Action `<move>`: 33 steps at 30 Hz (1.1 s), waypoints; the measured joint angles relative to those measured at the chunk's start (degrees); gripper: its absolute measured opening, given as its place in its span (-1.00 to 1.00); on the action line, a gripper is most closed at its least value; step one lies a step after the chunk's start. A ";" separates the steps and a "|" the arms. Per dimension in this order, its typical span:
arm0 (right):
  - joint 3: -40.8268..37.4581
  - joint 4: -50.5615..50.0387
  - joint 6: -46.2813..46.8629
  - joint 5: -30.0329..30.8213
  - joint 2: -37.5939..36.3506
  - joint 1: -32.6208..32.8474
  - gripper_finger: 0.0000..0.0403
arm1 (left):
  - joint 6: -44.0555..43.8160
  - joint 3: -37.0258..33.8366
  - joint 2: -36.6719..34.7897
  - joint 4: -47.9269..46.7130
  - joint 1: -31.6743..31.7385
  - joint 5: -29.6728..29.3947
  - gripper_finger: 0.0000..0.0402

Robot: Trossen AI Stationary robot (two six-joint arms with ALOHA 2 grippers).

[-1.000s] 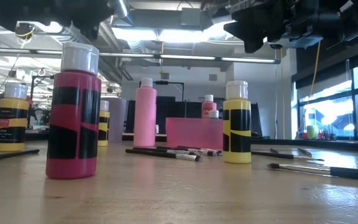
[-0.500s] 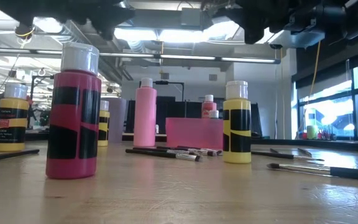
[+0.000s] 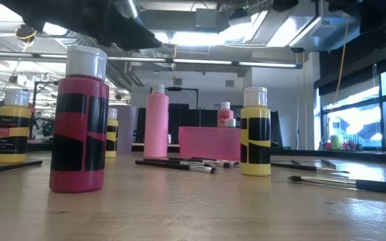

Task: Pick & Place Paint Supplies
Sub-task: Put the black paint brush into the purple cup

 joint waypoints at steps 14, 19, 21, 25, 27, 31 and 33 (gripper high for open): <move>0.00 -0.89 -0.68 -0.01 -1.30 1.12 -0.02 | 1.09 17.96 13.86 -21.83 0.69 8.86 0.16; 0.00 -0.54 -1.51 -0.18 -1.30 1.76 -0.02 | 6.31 21.45 19.06 -25.89 0.62 8.88 0.14; -0.02 1.49 -1.84 -0.20 -1.37 1.79 -0.02 | 7.51 22.24 20.96 -25.80 0.62 8.88 0.14; -0.02 2.38 -2.58 -0.20 -2.97 1.77 -0.02 | 7.44 24.03 23.99 -25.67 0.62 8.86 0.13; -0.02 0.61 -3.46 -0.19 -3.68 1.77 -0.02 | 6.33 24.94 25.44 -25.78 0.58 8.84 0.13; -0.02 -2.26 -3.27 -0.17 -4.11 1.77 -0.02 | 4.22 26.57 29.09 -24.91 0.35 7.78 0.13; -0.04 -3.02 -2.14 -0.17 -4.12 1.77 -0.02 | 4.58 26.86 31.31 -23.94 0.07 7.35 0.13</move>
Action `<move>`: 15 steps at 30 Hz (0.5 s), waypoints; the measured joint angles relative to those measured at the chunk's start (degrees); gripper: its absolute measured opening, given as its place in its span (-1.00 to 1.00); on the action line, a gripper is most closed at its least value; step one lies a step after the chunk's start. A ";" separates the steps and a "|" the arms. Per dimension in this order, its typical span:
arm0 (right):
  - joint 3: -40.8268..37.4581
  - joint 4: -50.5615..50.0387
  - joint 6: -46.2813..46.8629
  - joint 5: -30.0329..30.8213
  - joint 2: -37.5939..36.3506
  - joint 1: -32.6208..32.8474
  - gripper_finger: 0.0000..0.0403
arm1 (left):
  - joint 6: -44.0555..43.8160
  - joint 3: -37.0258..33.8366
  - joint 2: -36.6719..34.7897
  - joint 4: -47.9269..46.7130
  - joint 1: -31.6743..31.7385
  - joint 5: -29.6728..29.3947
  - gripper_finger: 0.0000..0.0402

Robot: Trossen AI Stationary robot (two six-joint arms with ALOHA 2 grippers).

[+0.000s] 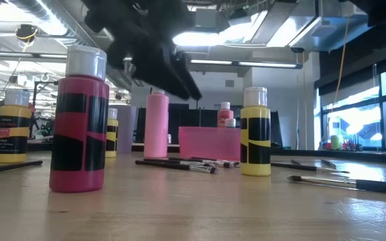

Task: Pick & Place Paint Supplies
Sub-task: Put the black paint brush into the purple cup

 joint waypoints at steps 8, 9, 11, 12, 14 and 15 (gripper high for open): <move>0.00 -1.11 6.25 -0.01 0.00 0.49 -0.02 | 2.23 1.30 5.42 3.25 -2.06 -3.63 0.13; 0.00 -1.11 6.65 0.00 0.00 0.75 -0.02 | 2.46 1.30 5.86 3.87 -2.32 -4.49 0.13; 0.00 -1.16 7.42 -0.02 0.00 1.38 -0.02 | 2.39 1.30 6.81 4.04 -2.90 -6.13 0.13; 0.00 -1.16 7.58 -0.02 0.00 1.77 -0.02 | 2.00 1.30 7.27 3.97 -3.22 -6.81 0.13; 0.00 -1.22 7.63 -0.02 0.00 2.54 -0.02 | 1.72 1.30 8.19 4.16 -3.84 -7.58 0.13; 0.00 -1.18 7.61 -0.02 0.00 2.92 -0.02 | 1.70 1.30 8.67 4.47 -4.10 -7.81 0.13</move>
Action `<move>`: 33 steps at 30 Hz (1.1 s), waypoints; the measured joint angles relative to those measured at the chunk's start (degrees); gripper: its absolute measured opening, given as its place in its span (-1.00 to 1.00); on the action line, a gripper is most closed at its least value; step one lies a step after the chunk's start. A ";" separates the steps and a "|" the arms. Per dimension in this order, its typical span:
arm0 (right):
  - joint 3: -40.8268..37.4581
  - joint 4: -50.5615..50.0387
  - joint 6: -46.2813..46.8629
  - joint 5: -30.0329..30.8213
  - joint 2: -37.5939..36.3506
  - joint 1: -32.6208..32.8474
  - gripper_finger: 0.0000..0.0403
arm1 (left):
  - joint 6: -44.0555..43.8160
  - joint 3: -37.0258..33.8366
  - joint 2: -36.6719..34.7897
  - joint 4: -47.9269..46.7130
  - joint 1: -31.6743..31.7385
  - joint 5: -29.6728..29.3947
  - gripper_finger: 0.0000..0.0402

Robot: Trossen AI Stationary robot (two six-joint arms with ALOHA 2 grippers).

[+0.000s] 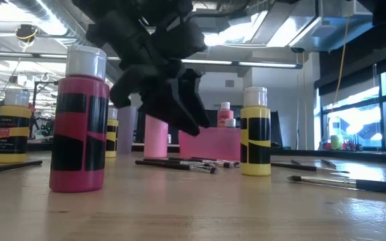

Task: Pick & Place Paint Supplies
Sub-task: Put the black paint brush into the purple cup

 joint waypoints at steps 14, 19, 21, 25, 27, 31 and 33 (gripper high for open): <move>0.00 -0.37 -0.04 0.04 0.00 2.07 -0.02 | -2.21 -0.02 1.44 4.06 -1.28 -0.48 0.13; 0.00 -1.32 -0.04 0.07 0.00 2.07 -0.02 | -2.20 -0.09 2.20 3.95 -1.28 -0.82 0.13; 0.00 -1.42 -0.04 0.07 0.00 2.07 -0.02 | -2.23 -0.04 2.57 4.22 -1.30 -0.76 0.13; 0.00 -1.54 -0.07 0.21 0.00 2.07 -0.02 | -2.38 -0.09 2.63 4.59 -1.30 -0.82 0.13; 0.00 -1.68 -0.07 0.22 0.00 2.07 -0.02 | -3.15 -0.09 2.63 5.38 -1.30 -0.78 0.13; 0.00 -1.93 -0.07 0.22 0.00 2.07 -0.02 | -3.29 -0.07 2.63 6.06 -1.30 -0.85 0.13; 0.00 -2.30 -0.07 0.22 0.00 2.07 -0.02 | -3.32 -0.07 2.63 6.10 -1.30 -1.08 0.13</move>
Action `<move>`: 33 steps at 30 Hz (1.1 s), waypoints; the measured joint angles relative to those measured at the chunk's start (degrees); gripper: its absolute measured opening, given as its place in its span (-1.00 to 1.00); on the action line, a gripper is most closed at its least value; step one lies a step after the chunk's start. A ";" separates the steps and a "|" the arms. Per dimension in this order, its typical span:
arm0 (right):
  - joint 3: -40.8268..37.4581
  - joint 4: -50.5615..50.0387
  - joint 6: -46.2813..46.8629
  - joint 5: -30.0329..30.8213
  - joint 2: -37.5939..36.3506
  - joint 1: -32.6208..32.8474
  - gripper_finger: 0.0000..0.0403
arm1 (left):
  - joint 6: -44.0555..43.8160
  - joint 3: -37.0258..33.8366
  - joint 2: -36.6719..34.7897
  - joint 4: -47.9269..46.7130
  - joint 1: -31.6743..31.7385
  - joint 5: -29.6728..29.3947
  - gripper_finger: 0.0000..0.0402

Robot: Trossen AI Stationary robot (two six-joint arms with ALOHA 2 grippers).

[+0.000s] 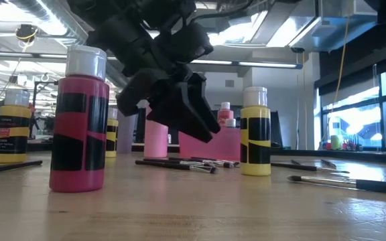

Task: Pick & Place Paint Supplies
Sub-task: Put the black paint brush into the purple cup

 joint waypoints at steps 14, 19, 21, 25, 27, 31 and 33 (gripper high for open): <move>0.00 -0.49 -0.01 -0.04 0.00 0.00 -0.02 | -1.53 -0.13 2.56 0.33 -0.28 0.05 0.13; 0.00 -0.89 0.00 -0.04 0.00 0.00 -0.02 | -1.51 0.00 4.45 1.17 -0.37 0.31 0.13; 0.00 -0.98 0.00 -0.04 0.00 0.00 -0.02 | -1.50 -0.04 4.45 1.35 -0.37 0.14 0.13; 0.00 -1.77 -0.02 -0.04 0.02 -0.02 -0.02 | -1.48 -0.02 4.39 1.48 -0.35 -0.11 0.13; 0.00 -2.00 -0.02 -0.04 0.02 0.00 -0.02 | -1.46 -0.02 4.39 1.93 -0.35 -0.11 0.13; 0.00 -2.30 -0.01 -0.04 0.02 -0.01 -0.02 | -1.48 -0.02 4.39 1.87 -0.31 -0.11 0.13; 0.00 -2.41 -0.02 -0.04 0.02 0.00 -0.02 | -1.45 -0.02 4.39 1.86 -0.31 -0.09 0.13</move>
